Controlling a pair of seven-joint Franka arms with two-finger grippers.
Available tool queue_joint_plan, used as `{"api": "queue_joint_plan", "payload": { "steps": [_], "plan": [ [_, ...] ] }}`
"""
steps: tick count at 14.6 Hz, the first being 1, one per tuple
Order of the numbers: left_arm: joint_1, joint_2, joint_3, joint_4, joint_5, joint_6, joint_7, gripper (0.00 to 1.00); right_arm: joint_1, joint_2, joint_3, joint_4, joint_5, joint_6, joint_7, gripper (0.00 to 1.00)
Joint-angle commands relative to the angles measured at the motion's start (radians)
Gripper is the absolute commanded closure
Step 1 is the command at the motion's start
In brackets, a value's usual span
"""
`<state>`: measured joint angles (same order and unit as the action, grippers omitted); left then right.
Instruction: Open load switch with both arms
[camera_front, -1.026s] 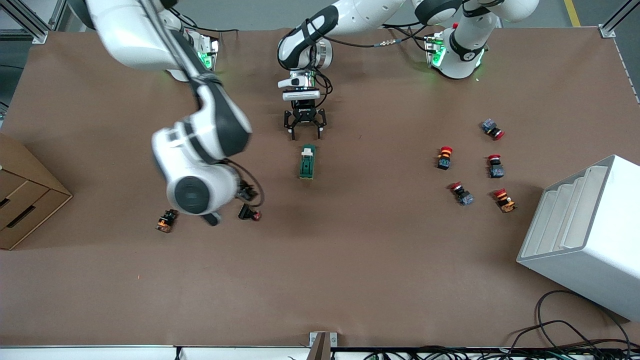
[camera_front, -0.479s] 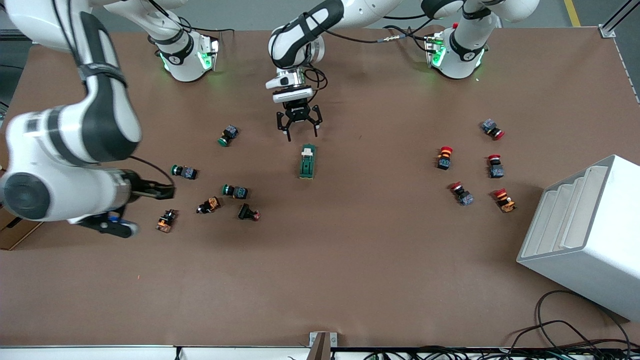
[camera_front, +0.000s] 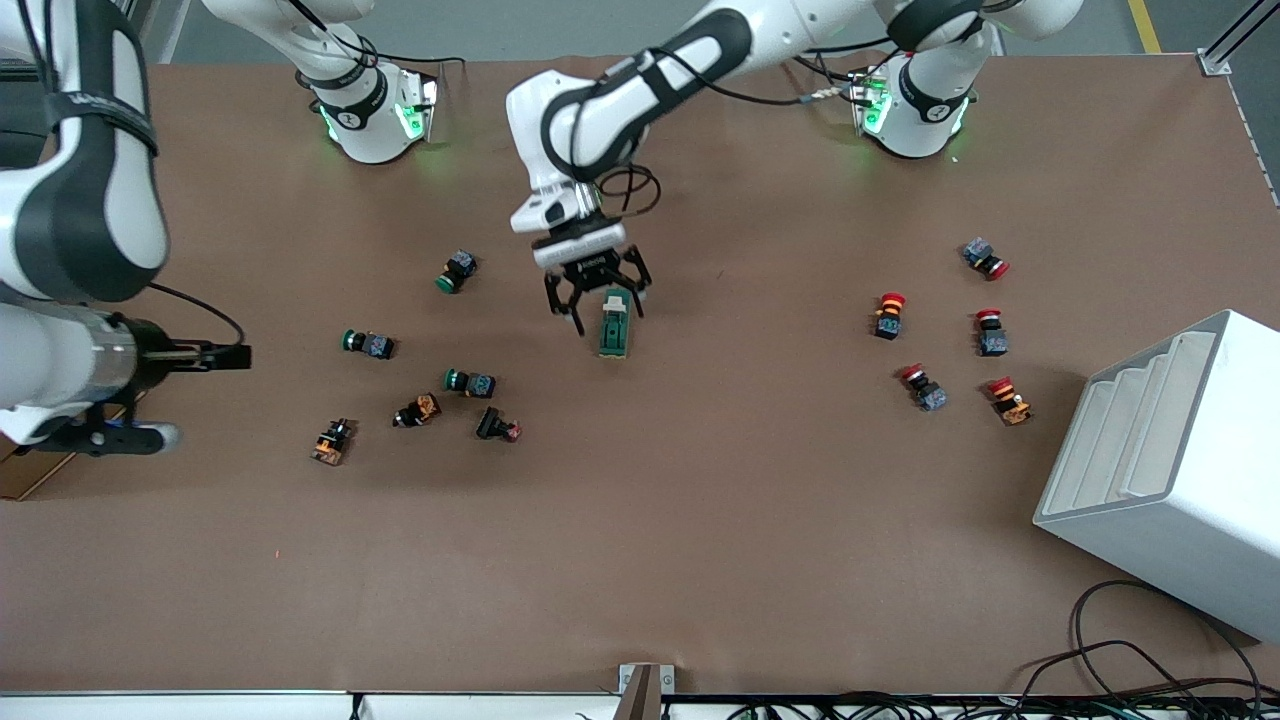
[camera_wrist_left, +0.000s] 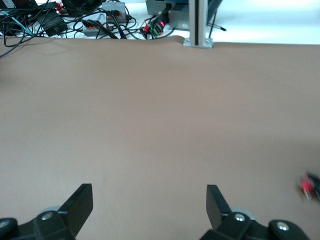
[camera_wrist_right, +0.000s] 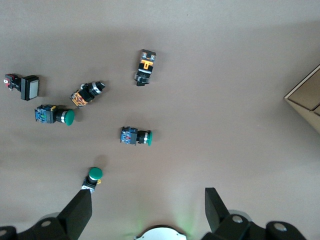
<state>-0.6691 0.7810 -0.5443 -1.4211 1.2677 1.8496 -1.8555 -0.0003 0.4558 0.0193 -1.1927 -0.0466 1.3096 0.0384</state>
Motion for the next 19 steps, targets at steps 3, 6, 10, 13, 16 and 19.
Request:
{"api": "queue_joint_plan", "payload": {
  "steps": [3, 6, 10, 13, 16, 19],
  "plan": [
    [0.317, -0.002, -0.237, 0.051, -0.021, 0.0, 0.234, 0.0, -0.043, -0.039, 0.019, 0.028, -0.018, -0.032, -0.04, 0.0],
    [0.497, -0.002, -0.357, 0.051, -0.021, -0.003, 0.347, 0.0, -0.038, -0.039, 0.022, 0.084, -0.018, -0.096, -0.037, 0.0],
    [0.586, -0.002, -0.401, 0.051, -0.034, -0.009, 0.415, 0.0, -0.027, -0.048, 0.028, 0.085, -0.016, -0.116, -0.031, 0.0],
    [0.625, -0.04, -0.408, 0.059, -0.115, -0.01, 0.508, 0.0, -0.03, -0.095, 0.028, 0.084, -0.009, -0.128, -0.035, 0.0],
    [0.622, -0.123, -0.298, 0.06, -0.299, 0.0, 0.623, 0.0, -0.053, -0.143, 0.025, 0.065, 0.036, -0.13, -0.042, 0.0],
    [0.611, -0.222, -0.165, 0.059, -0.515, 0.048, 0.755, 0.0, -0.049, -0.218, 0.019, -0.03, 0.036, -0.112, -0.043, 0.0]
  ]
}}
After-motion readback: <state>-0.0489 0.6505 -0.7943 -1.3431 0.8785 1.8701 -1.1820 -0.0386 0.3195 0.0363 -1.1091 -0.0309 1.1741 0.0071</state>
